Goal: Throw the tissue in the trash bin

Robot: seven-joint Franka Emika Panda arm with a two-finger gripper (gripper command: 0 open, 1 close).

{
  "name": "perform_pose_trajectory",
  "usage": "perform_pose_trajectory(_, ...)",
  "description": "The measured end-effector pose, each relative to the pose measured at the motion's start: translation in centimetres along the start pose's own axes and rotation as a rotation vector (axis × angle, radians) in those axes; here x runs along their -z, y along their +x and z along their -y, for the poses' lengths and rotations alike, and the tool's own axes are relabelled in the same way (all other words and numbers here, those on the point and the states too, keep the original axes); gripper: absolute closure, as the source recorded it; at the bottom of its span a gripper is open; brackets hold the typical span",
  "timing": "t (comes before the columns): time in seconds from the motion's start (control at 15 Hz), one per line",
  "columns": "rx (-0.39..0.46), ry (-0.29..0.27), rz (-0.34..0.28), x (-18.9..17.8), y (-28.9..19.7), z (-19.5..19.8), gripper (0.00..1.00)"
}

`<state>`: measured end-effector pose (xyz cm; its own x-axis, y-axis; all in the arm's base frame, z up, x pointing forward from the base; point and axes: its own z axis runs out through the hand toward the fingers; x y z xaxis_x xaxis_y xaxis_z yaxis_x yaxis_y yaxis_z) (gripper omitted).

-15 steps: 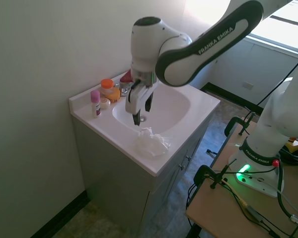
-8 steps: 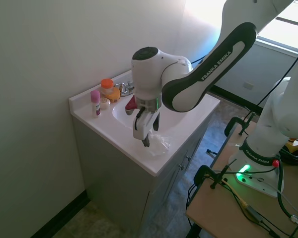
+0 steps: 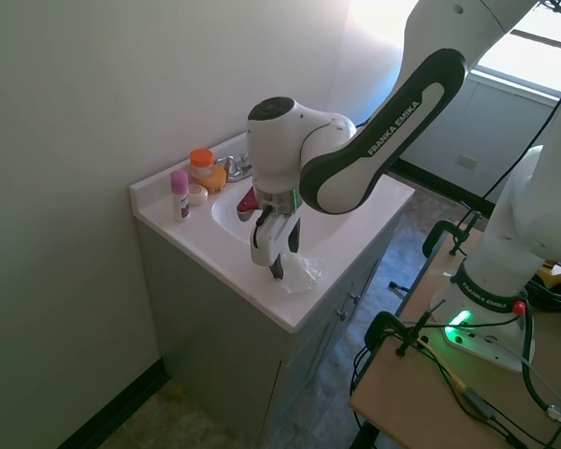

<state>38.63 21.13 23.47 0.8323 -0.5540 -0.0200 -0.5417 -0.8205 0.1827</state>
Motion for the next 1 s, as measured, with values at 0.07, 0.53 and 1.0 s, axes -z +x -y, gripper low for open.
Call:
perform_pose_trajectory(0.07,-0.002,0.003,0.000,0.0,0.1,0.0,1.00)
perform_pose_trajectory(0.53,-0.046,0.020,0.027,-0.2,0.7,-0.2,1.00)
perform_pose_trajectory(1.0,-0.140,0.128,-0.034,5.2,2.9,-1.3,1.00)
